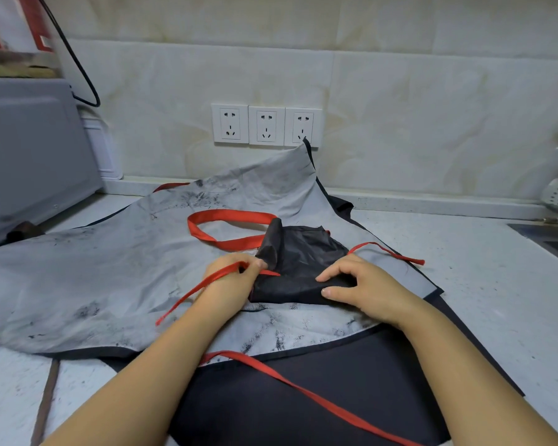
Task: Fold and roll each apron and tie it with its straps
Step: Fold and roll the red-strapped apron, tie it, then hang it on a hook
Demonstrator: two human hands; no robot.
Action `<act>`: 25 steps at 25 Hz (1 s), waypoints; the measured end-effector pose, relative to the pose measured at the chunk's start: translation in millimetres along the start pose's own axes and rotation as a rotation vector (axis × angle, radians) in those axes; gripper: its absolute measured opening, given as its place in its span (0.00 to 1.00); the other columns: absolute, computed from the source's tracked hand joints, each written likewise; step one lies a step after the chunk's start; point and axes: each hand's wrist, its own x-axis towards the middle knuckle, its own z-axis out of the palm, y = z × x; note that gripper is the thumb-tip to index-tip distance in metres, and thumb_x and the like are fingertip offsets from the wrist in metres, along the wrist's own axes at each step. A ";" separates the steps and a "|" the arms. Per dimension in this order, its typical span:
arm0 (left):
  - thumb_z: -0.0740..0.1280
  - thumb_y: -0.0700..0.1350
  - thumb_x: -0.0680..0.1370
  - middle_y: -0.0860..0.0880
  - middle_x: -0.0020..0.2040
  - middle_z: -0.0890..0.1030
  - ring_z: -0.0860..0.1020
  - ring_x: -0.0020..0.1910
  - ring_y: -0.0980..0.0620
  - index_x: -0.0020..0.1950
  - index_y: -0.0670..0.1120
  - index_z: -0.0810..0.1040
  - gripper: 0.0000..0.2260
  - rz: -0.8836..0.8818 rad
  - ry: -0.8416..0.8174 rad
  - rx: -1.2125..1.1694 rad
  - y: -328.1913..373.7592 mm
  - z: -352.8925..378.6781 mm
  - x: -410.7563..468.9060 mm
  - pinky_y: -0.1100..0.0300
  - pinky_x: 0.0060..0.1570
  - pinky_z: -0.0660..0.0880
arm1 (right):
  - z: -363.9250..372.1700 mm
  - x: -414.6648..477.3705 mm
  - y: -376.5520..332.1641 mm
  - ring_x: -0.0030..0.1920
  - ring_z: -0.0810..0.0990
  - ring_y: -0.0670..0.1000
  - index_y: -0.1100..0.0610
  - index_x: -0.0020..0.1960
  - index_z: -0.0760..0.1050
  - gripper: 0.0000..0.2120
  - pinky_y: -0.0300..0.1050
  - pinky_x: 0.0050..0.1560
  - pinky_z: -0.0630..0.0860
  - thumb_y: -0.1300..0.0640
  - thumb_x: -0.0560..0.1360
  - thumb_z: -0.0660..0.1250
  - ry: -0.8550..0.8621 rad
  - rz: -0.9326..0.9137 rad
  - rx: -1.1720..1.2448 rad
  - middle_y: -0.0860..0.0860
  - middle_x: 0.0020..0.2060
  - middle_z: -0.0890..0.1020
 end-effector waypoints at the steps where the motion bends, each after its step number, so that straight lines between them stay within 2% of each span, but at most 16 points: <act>1: 0.65 0.45 0.80 0.54 0.40 0.83 0.81 0.41 0.56 0.39 0.56 0.80 0.12 0.012 0.015 -0.010 -3.7 -3.7 2.0 0.65 0.42 0.73 | 1.1 0.7 0.2 0.57 0.73 0.38 0.44 0.50 0.80 0.08 0.28 0.57 0.66 0.55 0.74 0.72 0.010 0.014 0.019 0.42 0.54 0.77; 3: 0.63 0.37 0.79 0.52 0.38 0.82 0.80 0.37 0.55 0.42 0.51 0.81 0.12 0.041 0.051 0.026 -13.6 -14.7 5.8 0.66 0.42 0.75 | 2.7 2.3 1.4 0.56 0.75 0.38 0.45 0.51 0.80 0.06 0.30 0.57 0.68 0.54 0.75 0.70 0.030 0.037 0.047 0.43 0.53 0.78; 4: 0.62 0.32 0.76 0.52 0.40 0.82 0.80 0.39 0.54 0.45 0.50 0.81 0.14 0.052 0.085 0.057 -18.5 -22.1 7.5 0.66 0.43 0.74 | 3.1 3.4 1.9 0.55 0.75 0.38 0.46 0.51 0.80 0.06 0.30 0.56 0.69 0.54 0.76 0.70 0.039 0.040 0.056 0.43 0.53 0.79; 6: 0.59 0.28 0.71 0.50 0.48 0.83 0.80 0.51 0.47 0.52 0.52 0.81 0.22 0.008 0.194 0.152 -31.6 -39.9 12.5 0.61 0.48 0.72 | 4.6 6.1 1.5 0.54 0.76 0.38 0.47 0.51 0.80 0.06 0.27 0.51 0.69 0.54 0.76 0.69 0.057 0.039 0.070 0.43 0.52 0.80; 9: 0.62 0.30 0.70 0.42 0.65 0.74 0.68 0.65 0.38 0.69 0.50 0.73 0.29 -0.177 0.539 0.265 -34.4 -69.2 15.2 0.48 0.63 0.66 | 7.8 11.2 4.2 0.52 0.77 0.37 0.47 0.51 0.80 0.05 0.26 0.48 0.69 0.54 0.77 0.67 0.081 0.043 0.092 0.41 0.50 0.81; 10: 0.63 0.31 0.71 0.41 0.67 0.71 0.65 0.67 0.38 0.72 0.49 0.69 0.30 -0.149 0.672 0.248 -26.0 -72.8 12.0 0.46 0.67 0.62 | 8.0 12.8 5.4 0.52 0.77 0.37 0.47 0.51 0.80 0.05 0.26 0.48 0.69 0.54 0.77 0.67 0.088 0.045 0.099 0.40 0.50 0.81; 11: 0.64 0.32 0.71 0.41 0.67 0.70 0.65 0.68 0.39 0.71 0.47 0.69 0.28 0.023 0.770 0.240 -16.7 -70.5 8.7 0.47 0.69 0.59 | 8.2 14.3 6.1 0.52 0.77 0.37 0.47 0.51 0.80 0.05 0.26 0.48 0.69 0.53 0.77 0.67 0.093 0.046 0.109 0.40 0.50 0.81; 12: 0.65 0.34 0.72 0.42 0.64 0.74 0.68 0.65 0.41 0.68 0.45 0.72 0.24 0.272 0.762 0.250 -6.5 -60.3 5.2 0.49 0.69 0.62 | 8.3 15.4 7.7 0.52 0.77 0.38 0.46 0.51 0.81 0.05 0.26 0.48 0.68 0.53 0.77 0.67 0.097 0.049 0.117 0.40 0.49 0.82; 13: 0.65 0.35 0.73 0.45 0.59 0.78 0.73 0.61 0.44 0.62 0.44 0.77 0.18 0.495 0.633 0.271 4.0 -44.8 1.1 0.50 0.66 0.68 | 8.6 15.9 8.1 0.52 0.78 0.38 0.46 0.51 0.81 0.05 0.27 0.49 0.69 0.54 0.77 0.67 0.098 0.050 0.125 0.40 0.49 0.82; 14: 0.66 0.37 0.73 0.48 0.55 0.80 0.76 0.57 0.48 0.57 0.46 0.79 0.14 0.640 0.408 0.301 9.5 -26.3 -2.9 0.50 0.61 0.72 | 9.7 16.5 8.2 0.52 0.78 0.39 0.46 0.51 0.81 0.05 0.28 0.50 0.70 0.54 0.77 0.67 0.101 0.051 0.134 0.40 0.48 0.82; 15: 0.67 0.41 0.73 0.52 0.54 0.81 0.77 0.55 0.51 0.55 0.48 0.80 0.12 0.687 0.179 0.338 12.2 -9.4 -7.1 0.50 0.58 0.74 | 11.7 16.8 8.1 0.52 0.78 0.40 0.46 0.51 0.81 0.05 0.31 0.52 0.71 0.54 0.77 0.68 0.112 0.050 0.144 0.40 0.49 0.82; 16: 0.68 0.46 0.73 0.54 0.56 0.80 0.76 0.56 0.53 0.58 0.50 0.80 0.13 0.672 -0.007 0.379 12.1 4.3 -9.8 0.52 0.58 0.74 | 13.2 16.6 8.6 0.53 0.78 0.41 0.45 0.51 0.80 0.05 0.35 0.54 0.72 0.53 0.76 0.68 0.134 0.049 0.141 0.41 0.49 0.81; 17: 0.68 0.50 0.73 0.56 0.59 0.79 0.75 0.58 0.54 0.61 0.52 0.77 0.16 0.630 -0.118 0.417 10.0 13.8 -10.5 0.54 0.59 0.73 | 14.3 15.8 8.9 0.52 0.77 0.41 0.44 0.51 0.79 0.06 0.37 0.55 0.73 0.53 0.75 0.69 0.163 0.050 0.123 0.42 0.50 0.80; 19: 0.68 0.52 0.75 0.58 0.61 0.77 0.74 0.60 0.55 0.66 0.55 0.74 0.19 0.593 -0.136 0.429 5.5 21.4 -6.7 0.57 0.60 0.70 | 10.5 11.9 9.5 0.52 0.74 0.40 0.43 0.51 0.76 0.09 0.37 0.54 0.71 0.53 0.73 0.72 0.197 0.058 0.100 0.44 0.52 0.74; 22: 0.67 0.53 0.77 0.58 0.60 0.78 0.74 0.59 0.55 0.66 0.56 0.73 0.17 0.564 -0.095 0.388 10.4 17.2 -7.3 0.58 0.59 0.70 | 1.6 5.7 8.9 0.54 0.72 0.39 0.43 0.53 0.75 0.17 0.31 0.53 0.68 0.55 0.69 0.76 0.074 0.075 0.111 0.43 0.55 0.69; 25: 0.65 0.55 0.78 0.60 0.52 0.78 0.76 0.50 0.56 0.59 0.60 0.69 0.11 0.470 -0.156 0.312 15.5 9.6 -13.9 0.55 0.50 0.73 | -2.3 4.8 5.0 0.53 0.73 0.37 0.44 0.56 0.76 0.15 0.28 0.53 0.69 0.55 0.71 0.74 0.043 0.031 0.076 0.43 0.55 0.69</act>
